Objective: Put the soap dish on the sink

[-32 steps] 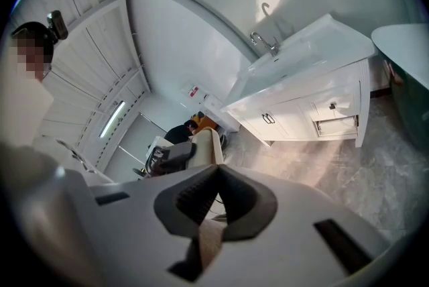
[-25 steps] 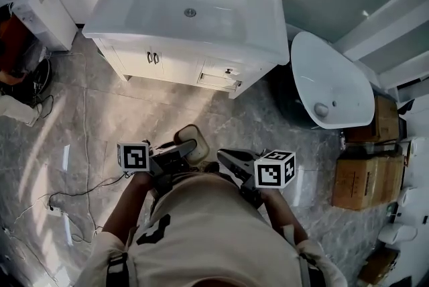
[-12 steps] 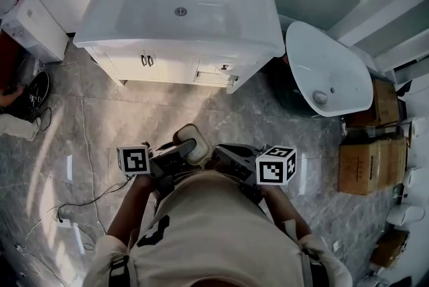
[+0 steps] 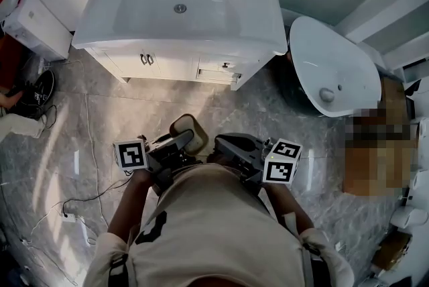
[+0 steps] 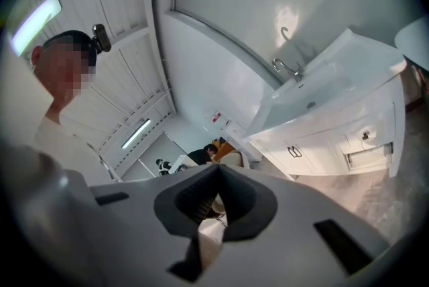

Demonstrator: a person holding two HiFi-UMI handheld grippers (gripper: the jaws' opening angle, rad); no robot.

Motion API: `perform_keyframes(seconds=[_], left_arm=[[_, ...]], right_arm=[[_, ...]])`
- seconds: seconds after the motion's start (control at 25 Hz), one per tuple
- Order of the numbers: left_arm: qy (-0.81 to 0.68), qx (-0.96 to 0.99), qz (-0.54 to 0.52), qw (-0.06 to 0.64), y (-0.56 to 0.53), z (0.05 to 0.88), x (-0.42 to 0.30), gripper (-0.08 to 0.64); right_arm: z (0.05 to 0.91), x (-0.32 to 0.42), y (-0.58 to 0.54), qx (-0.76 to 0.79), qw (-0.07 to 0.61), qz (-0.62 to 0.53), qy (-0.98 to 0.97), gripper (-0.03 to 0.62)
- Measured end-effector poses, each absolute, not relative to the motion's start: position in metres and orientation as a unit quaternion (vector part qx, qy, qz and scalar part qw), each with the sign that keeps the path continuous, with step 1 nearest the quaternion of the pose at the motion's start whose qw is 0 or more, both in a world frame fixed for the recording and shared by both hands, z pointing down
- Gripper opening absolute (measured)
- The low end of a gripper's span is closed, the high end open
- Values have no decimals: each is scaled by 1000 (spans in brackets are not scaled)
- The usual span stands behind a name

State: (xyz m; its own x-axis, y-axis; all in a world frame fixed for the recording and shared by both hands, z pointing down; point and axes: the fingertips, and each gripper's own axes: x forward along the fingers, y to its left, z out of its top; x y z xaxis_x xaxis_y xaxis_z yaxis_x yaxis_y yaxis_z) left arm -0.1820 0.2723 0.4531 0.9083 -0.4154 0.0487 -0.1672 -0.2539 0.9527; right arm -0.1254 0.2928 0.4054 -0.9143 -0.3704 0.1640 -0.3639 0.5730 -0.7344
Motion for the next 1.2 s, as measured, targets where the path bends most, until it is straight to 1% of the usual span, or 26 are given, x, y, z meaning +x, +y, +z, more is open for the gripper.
perform_keyframes(seconds=[0.16, 0.4, 0.84, 1.2], left_arm=[[-192, 789, -107, 573, 253, 451, -169, 161], [-240, 790, -87, 557, 217, 452, -169, 161], [-276, 750, -92, 594, 196, 469, -126, 161], [-277, 748, -88, 597, 189, 463, -74, 161]], right_arm=[[403, -109, 278, -201, 13, -409, 890, 11], [408, -76, 255, -208, 9, -420, 884, 11], [432, -24, 225, -211, -13, -483, 850, 11], [442, 15, 214, -208, -10, -499, 841, 11]])
